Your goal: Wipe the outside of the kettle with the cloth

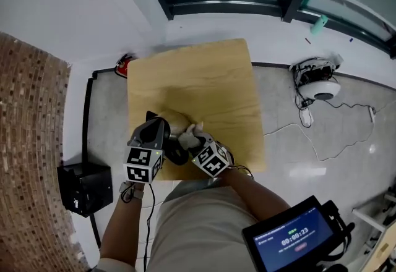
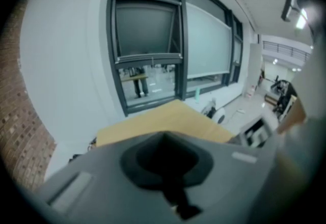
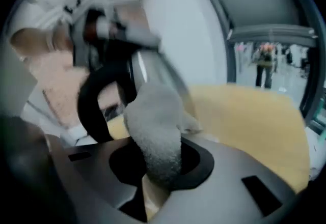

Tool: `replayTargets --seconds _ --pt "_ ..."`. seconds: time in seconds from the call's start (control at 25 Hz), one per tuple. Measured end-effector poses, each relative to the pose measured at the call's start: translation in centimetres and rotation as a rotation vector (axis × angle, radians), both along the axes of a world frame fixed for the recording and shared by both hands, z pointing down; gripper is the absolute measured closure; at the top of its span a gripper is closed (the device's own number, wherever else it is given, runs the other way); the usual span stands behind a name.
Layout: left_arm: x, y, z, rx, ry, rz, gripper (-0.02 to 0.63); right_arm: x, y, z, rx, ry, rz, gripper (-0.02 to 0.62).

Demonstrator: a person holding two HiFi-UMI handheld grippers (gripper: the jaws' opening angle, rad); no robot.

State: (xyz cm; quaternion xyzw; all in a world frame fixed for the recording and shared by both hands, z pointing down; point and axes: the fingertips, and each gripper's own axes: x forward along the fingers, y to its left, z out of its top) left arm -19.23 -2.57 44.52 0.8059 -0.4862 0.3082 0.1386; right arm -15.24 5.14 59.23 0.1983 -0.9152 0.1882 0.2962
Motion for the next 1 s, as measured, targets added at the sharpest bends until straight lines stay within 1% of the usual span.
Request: replayTargets --seconds 0.04,0.08,0.12,0.16,0.24,0.28,0.32,0.36,0.44,0.48,0.52,0.56,0.6,0.64,0.68,0.72,0.76,0.8,0.84,0.88,0.92,0.96,1.0 --pt "0.2 0.0 0.0 0.000 0.001 0.004 0.609 0.2 1.5 3.5 -0.072 0.099 -0.090 0.515" --pt "0.4 -0.1 0.0 0.006 -0.005 0.008 0.609 0.2 2.6 5.4 -0.101 0.155 -0.158 0.516" --pt "0.5 -0.2 0.2 0.016 -0.016 0.009 0.609 -0.1 2.8 5.4 -0.100 0.165 -0.175 0.517" --pt "0.5 -0.3 0.3 0.026 -0.027 0.009 0.611 -0.5 2.3 3.7 -0.082 0.127 -0.146 0.517" --pt "0.3 -0.7 0.3 0.030 -0.035 0.010 0.611 -1.2 1.0 -2.0 0.000 -0.043 -0.050 0.517" --pt "0.4 -0.8 0.2 0.028 -0.034 0.011 0.611 -1.3 0.7 -3.8 0.044 -0.107 -0.023 0.516" --pt "0.5 -0.9 0.2 0.028 -0.033 0.012 0.611 -1.2 0.6 -3.6 0.059 -0.115 -0.020 0.515" --pt "0.6 -0.9 0.2 0.028 -0.033 0.013 0.611 -0.9 0.9 -1.5 0.027 -0.057 -0.038 0.515" --pt "0.6 -0.8 0.3 0.027 -0.034 0.020 0.609 -0.2 1.3 4.8 -0.118 0.123 -0.079 0.517" --pt "0.6 -0.7 0.3 0.027 -0.034 0.023 0.611 -0.1 0.9 5.4 -0.147 0.149 -0.060 0.516" --pt "0.5 -0.5 0.3 0.028 -0.034 0.025 0.611 0.0 -0.1 3.3 -0.104 0.109 -0.005 0.515" --pt "0.5 -0.5 0.3 0.031 -0.032 0.025 0.611 -0.1 -1.4 -0.9 0.003 0.014 0.065 0.515" --pt "0.4 -0.6 0.3 0.035 -0.029 0.027 0.611 -0.4 -2.5 -5.6 0.137 -0.112 0.116 0.515" --pt "0.5 -0.7 0.2 0.041 -0.030 0.032 0.609 -0.8 -3.3 -9.3 0.253 -0.215 0.139 0.515" --pt "0.5 -0.7 0.3 0.049 -0.037 0.037 0.609 -1.1 -4.0 -10.7 0.325 -0.256 0.159 0.515" --pt "0.5 -0.6 0.3 0.055 -0.047 0.041 0.620 -0.8 -4.7 -9.6 0.336 -0.233 0.200 0.515" --pt "0.5 -0.5 0.4 0.056 -0.050 0.045 0.620 0.0 -5.7 -6.4 0.270 -0.158 0.254 0.517" --pt "0.5 -0.4 0.4 0.054 -0.046 0.051 0.618 1.0 -6.5 -1.7 0.132 -0.050 0.291 0.517" --pt "0.7 -0.4 0.4 0.053 -0.040 0.058 0.618 1.9 -7.1 2.7 -0.030 0.052 0.296 0.515" --pt "0.9 -0.3 0.5 0.054 -0.038 0.063 0.618 2.8 -7.4 5.4 -0.147 0.103 0.291 0.515" --pt "1.2 -0.2 0.5 0.055 -0.036 0.065 0.618 3.6 -7.7 5.6 -0.184 0.097 0.301 0.515" --pt "1.3 -0.2 0.6 0.055 -0.034 0.068 0.618 4.4 -8.1 3.9 -0.159 0.055 0.331 0.515" --pt "1.5 -0.1 0.5 0.057 -0.032 0.072 0.615 5.2 -8.5 1.4 -0.123 -0.015 0.374 0.515"
